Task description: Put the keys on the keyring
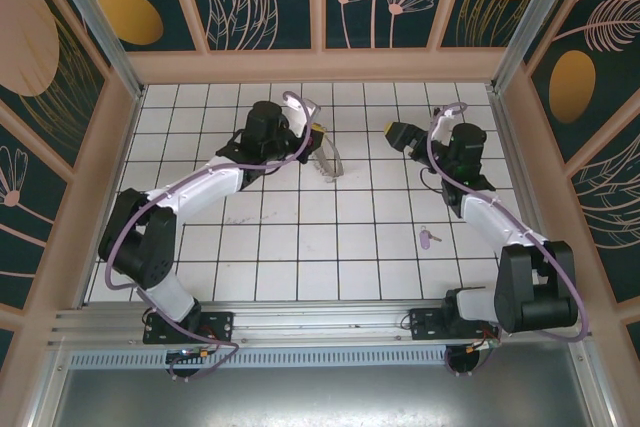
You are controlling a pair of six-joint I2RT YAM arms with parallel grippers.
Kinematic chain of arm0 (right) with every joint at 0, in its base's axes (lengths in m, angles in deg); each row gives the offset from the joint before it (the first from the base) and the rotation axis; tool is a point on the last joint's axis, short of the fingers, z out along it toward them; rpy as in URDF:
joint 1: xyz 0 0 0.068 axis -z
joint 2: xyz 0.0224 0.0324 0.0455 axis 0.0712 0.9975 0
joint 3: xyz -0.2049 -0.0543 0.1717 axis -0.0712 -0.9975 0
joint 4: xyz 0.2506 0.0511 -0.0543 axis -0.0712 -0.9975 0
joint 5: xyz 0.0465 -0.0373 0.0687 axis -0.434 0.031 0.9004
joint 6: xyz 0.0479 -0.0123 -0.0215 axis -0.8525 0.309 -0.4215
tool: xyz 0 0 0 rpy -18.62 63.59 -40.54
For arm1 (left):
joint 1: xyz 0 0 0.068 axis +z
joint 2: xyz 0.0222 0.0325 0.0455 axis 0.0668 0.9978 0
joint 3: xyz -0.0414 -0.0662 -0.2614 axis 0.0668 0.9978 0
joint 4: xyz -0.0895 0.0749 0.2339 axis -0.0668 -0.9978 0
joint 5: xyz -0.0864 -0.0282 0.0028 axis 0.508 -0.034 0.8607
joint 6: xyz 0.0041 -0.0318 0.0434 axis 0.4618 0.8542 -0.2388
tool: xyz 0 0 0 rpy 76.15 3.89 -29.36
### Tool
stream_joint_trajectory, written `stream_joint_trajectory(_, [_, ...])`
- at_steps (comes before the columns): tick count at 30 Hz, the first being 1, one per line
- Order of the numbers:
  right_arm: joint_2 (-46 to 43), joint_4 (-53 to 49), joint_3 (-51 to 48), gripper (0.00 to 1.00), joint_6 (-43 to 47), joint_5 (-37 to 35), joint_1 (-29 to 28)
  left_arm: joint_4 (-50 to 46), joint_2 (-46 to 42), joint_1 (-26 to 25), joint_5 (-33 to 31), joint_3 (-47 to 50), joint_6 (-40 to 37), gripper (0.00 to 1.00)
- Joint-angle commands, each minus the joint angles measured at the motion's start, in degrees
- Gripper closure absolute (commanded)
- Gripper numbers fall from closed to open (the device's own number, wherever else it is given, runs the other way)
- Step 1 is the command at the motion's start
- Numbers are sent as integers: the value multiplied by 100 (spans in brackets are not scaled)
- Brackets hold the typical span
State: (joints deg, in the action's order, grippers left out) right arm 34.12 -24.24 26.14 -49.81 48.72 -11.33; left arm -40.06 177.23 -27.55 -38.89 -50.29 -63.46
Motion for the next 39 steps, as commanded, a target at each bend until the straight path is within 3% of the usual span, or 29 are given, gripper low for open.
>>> stream_joint_trajectory(1, [-71, 767, -105, 11, -114, 393, -150, 511, -318, -16, 1094, 77, -76, 100])
stream_joint_trajectory(8, [-175, 1246, -98, 15, -111, 1018, -207, 600, -331, -1, 2060, 18, 241, 100])
stream_joint_trajectory(12, [-97, 1434, -36, 25, -14, 1812, -215, 655, -274, 4, 2510, -125, 406, 100])
stream_joint_trajectory(17, [-69, 1287, 84, 34, 183, 2260, -354, 419, -173, 17, 2934, -434, 357, 100])
stream_joint_trajectory(27, [-163, 872, 360, 50, 502, 2485, -709, -213, 106, 49, 3795, -1085, 135, 100])
stream_joint_trajectory(39, [-594, 745, 478, 55, 475, 2519, -736, -353, 89, 53, 4336, -1232, 143, 100])
